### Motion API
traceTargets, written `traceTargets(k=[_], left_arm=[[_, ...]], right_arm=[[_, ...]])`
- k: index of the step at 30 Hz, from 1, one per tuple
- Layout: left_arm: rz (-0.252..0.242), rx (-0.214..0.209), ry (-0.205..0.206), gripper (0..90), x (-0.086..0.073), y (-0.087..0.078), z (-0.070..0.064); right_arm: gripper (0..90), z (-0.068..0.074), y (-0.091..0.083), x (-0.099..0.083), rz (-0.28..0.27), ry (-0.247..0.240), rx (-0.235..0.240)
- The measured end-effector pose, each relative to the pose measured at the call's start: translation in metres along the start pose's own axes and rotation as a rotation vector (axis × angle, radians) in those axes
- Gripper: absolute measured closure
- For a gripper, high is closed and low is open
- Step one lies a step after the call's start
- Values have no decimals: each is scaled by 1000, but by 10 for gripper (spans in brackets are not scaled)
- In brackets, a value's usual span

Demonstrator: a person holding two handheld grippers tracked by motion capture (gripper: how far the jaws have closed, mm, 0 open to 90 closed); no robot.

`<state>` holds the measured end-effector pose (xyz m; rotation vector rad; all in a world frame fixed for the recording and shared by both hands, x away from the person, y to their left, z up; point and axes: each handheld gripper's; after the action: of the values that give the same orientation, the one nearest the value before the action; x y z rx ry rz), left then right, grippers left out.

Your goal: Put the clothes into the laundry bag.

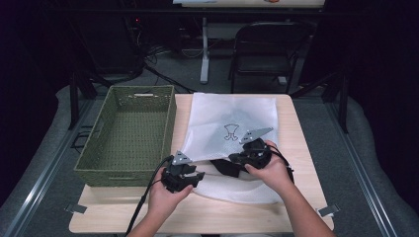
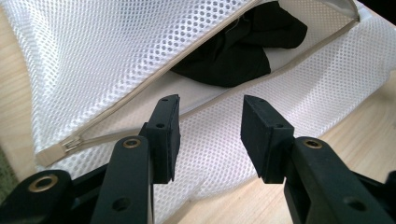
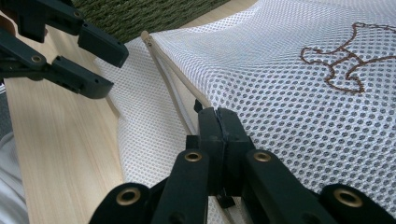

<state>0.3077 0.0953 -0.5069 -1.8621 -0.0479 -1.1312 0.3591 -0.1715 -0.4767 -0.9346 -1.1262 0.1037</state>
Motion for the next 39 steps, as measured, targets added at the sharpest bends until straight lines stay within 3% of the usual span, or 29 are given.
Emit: traceTargets(k=[17, 39], left_arm=[[22, 29, 2, 556, -19, -15, 9], [76, 61, -9, 548, -49, -15, 14]], right_arm=[[897, -3, -6, -18, 3, 17, 10], [897, -7, -10, -37, 15, 46, 7]])
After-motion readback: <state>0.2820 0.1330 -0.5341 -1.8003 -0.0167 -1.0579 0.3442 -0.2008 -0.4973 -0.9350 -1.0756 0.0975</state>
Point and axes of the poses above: each handheld gripper's, and its own axes: y roughly forward along the jaws, x roughly out of its top, z roughly to its left, and after that the axes turned 1 degree about y, right-handed
